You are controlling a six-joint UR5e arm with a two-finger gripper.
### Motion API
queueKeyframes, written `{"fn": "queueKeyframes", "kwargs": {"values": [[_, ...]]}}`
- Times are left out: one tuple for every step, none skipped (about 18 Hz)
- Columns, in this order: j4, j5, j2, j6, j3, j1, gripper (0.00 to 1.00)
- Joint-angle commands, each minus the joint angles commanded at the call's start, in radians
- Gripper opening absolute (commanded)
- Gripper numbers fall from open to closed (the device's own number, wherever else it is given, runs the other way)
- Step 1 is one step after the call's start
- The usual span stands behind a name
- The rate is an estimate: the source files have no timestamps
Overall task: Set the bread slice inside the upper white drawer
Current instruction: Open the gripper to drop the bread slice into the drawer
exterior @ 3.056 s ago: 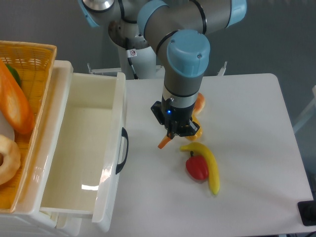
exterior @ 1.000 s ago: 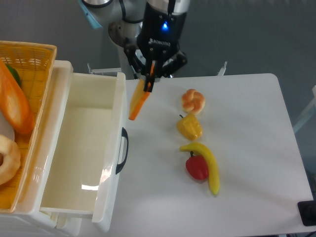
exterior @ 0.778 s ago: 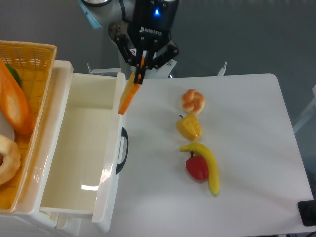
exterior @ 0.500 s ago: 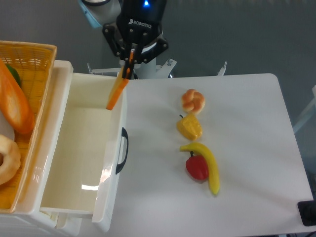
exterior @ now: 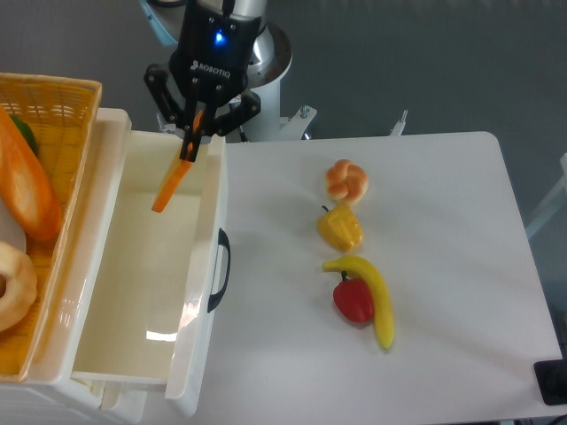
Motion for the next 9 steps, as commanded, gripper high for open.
{"fn": "queueKeyframes", "kwargs": {"values": [[0.021, 0.0, -0.002, 0.008, -0.006, -0.002, 0.33], [0.037, 0.002, -0.005, 0.011, -0.012, -0.002, 0.5], [0.045, 0.003, -0.005, 0.02, -0.017, -0.002, 0.62], [0.046, 0.003, -0.005, 0.031, -0.022, -0.002, 0.66], [0.049, 0.003, -0.006, 0.035, -0.022, -0.002, 0.69], [0.052, 0.003, -0.009, 0.041, -0.022, -0.003, 0.76], [0.058, 0.003, -0.009, 0.049, -0.02, -0.006, 0.79], [0.065, 0.003, -0.012, 0.051, -0.02, -0.008, 0.79], [0.069, 0.003, -0.014, 0.051, -0.019, -0.008, 0.81]]}}
